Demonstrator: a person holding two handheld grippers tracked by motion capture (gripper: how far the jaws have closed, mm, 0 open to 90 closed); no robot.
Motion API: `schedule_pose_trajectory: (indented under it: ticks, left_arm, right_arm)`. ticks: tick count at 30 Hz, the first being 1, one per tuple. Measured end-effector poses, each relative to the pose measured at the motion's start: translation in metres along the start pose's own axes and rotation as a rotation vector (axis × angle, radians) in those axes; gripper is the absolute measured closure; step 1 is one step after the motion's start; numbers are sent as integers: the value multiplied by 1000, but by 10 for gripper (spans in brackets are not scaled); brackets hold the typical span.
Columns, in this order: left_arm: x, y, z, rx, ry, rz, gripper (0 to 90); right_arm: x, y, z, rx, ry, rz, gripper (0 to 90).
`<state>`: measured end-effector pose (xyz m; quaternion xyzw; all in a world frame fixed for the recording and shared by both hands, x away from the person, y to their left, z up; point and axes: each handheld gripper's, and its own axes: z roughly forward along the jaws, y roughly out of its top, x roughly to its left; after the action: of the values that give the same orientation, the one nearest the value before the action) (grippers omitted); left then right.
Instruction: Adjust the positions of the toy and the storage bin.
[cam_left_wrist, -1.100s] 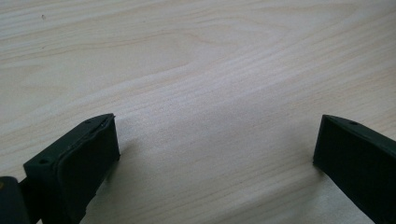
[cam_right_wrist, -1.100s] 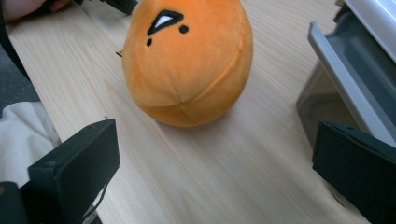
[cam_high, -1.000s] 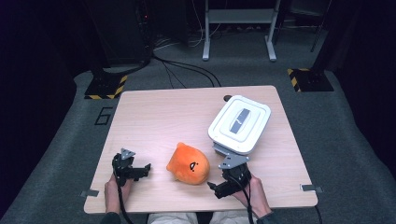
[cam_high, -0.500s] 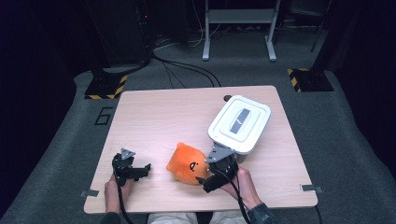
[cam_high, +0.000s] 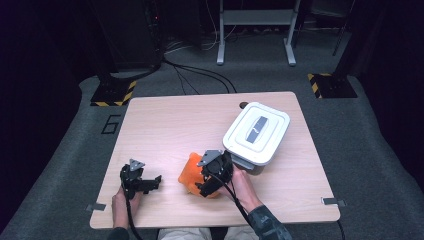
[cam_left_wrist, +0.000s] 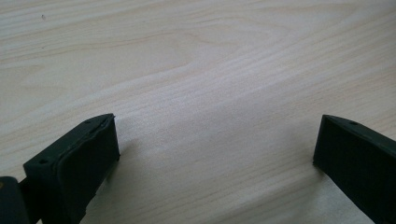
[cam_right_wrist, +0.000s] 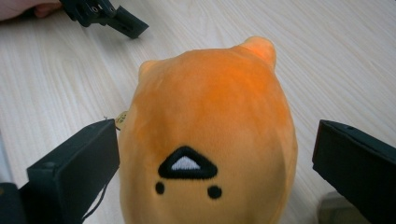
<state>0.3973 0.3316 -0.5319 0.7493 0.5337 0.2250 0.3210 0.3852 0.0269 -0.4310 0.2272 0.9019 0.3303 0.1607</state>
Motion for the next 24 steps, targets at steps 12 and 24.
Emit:
schedule_pose_trajectory:
  ticks: [12,24]
  left_arm:
    - [-1,-1,0,-5,6,-2,3]
    - [-1,-1,-1,-2,0,1,3]
  right_arm:
    - [-1,-6,18,33,17,9,360]
    - [-10,-21,17,-59,45,87,549]
